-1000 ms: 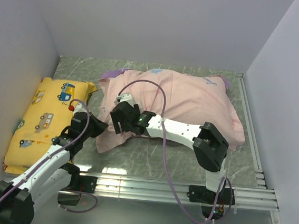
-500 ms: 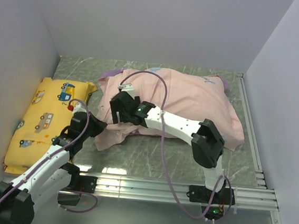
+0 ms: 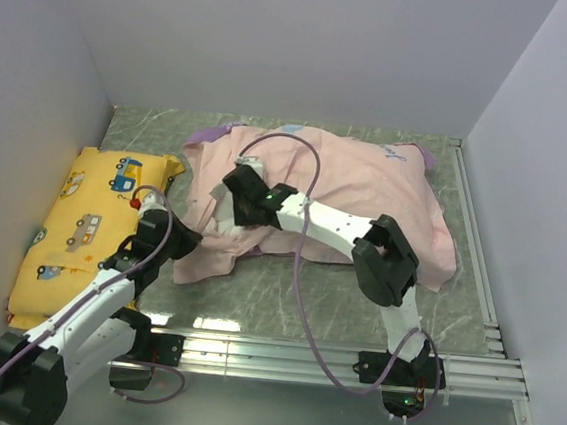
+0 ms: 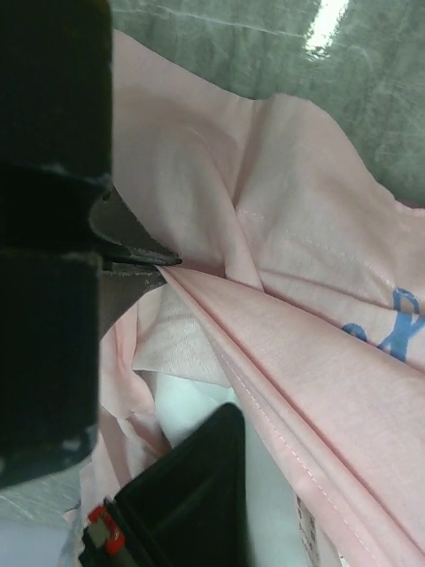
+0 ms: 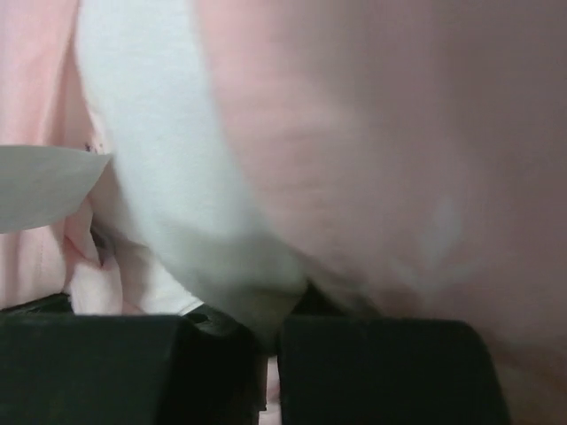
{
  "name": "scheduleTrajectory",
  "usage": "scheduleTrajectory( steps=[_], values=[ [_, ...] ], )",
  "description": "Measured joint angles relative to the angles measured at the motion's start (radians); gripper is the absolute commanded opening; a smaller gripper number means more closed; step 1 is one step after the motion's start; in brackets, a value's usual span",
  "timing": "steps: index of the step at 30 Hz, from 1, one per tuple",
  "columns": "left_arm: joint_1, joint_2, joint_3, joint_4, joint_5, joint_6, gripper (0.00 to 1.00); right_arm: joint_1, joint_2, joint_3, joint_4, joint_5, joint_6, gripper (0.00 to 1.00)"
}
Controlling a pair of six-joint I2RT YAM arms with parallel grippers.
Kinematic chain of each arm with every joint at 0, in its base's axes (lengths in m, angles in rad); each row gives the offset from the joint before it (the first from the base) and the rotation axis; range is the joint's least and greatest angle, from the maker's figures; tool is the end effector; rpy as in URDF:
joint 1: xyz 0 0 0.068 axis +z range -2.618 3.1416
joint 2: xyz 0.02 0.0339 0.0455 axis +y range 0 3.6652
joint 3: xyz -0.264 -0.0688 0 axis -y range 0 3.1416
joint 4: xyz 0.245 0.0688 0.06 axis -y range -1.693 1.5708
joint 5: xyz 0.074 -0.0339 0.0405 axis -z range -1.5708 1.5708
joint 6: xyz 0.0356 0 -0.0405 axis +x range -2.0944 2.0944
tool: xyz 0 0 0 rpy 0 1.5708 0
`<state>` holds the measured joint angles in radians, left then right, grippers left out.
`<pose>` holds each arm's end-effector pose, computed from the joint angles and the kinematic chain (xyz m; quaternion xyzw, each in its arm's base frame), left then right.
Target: Remove the pillowcase from the pillow
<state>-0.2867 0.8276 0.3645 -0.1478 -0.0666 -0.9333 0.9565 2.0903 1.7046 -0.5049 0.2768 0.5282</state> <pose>0.1705 -0.0478 0.1893 -0.2962 0.8357 -0.2402 0.3952 0.2781 0.3774 0.2219 -0.1535 0.9222 0.1275 0.3314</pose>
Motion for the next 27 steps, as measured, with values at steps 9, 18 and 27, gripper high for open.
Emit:
scheduleTrajectory(
  steps=[9, 18, 27],
  values=[
    [-0.003, 0.158, -0.005, 0.183, 0.009, -0.056, 0.00, -0.197, -0.221, -0.164, 0.039, -0.192, 0.042, 0.00],
    [-0.005, 0.278, -0.009, 0.347, 0.064, -0.109, 0.01, -0.282, -0.394, -0.201, 0.002, -0.261, 0.056, 0.00],
    [-0.016, 0.388, 0.024, 0.410, 0.087, -0.128, 0.00, -0.284, -0.512, -0.249, -0.019, -0.312, 0.060, 0.00]
  ],
)
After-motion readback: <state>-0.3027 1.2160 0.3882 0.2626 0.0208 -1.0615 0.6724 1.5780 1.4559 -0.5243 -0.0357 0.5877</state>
